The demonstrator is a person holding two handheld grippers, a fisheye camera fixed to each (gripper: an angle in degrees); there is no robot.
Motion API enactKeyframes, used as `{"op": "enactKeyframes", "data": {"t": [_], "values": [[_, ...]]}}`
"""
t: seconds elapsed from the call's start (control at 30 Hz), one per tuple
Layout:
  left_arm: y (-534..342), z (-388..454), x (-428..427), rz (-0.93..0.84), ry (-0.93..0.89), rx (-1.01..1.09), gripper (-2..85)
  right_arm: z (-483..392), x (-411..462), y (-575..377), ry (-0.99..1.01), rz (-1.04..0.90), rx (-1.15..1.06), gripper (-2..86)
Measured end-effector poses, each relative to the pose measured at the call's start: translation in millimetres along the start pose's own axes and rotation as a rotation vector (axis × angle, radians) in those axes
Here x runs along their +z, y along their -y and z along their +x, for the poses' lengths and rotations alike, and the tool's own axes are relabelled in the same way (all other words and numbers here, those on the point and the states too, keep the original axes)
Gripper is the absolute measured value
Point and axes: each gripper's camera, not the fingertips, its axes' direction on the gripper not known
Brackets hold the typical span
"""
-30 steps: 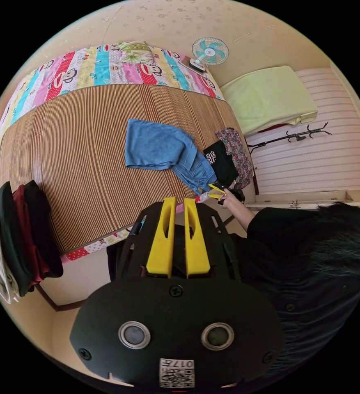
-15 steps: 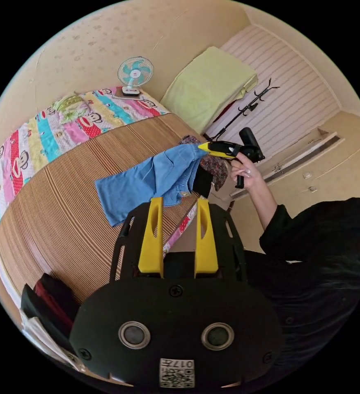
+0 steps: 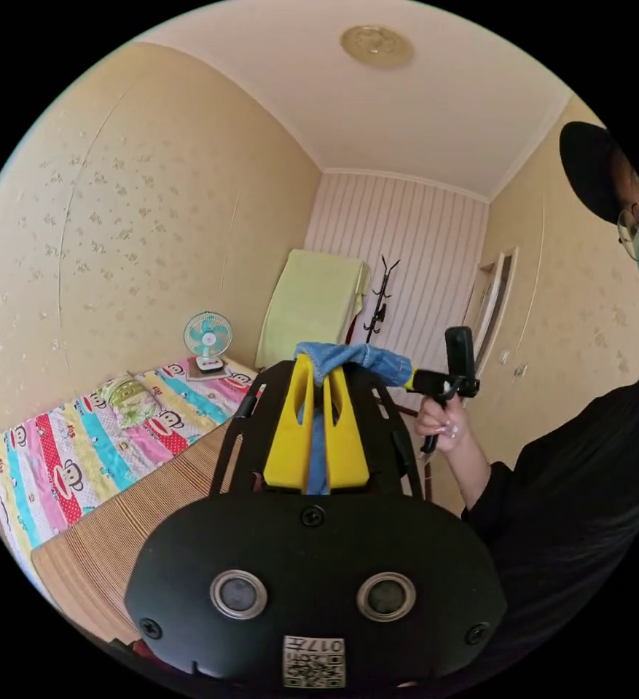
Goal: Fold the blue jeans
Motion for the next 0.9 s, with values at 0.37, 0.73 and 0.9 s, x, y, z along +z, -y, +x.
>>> {"op": "enactKeyframes", "data": {"t": [0.37, 0.73, 0.9], "values": [[72.7, 49.9, -98.2, 0.203, -0.025, 0.152, -0.9, 55.4, 74.7, -165.0, 0.542, 0.085, 0.5, 19.8], [114.7, 55.3, -252.0, 0.42, 0.166, 0.194, -0.9, -42.3, -25.6, 34.2, 0.358, 0.395, -0.112, 4.4], [147.5, 61.1, -302.4, 0.513, 0.176, 0.247, -0.9, -134.8, -85.3, 119.7, 0.138, 0.504, -0.363, 3.9]]}}
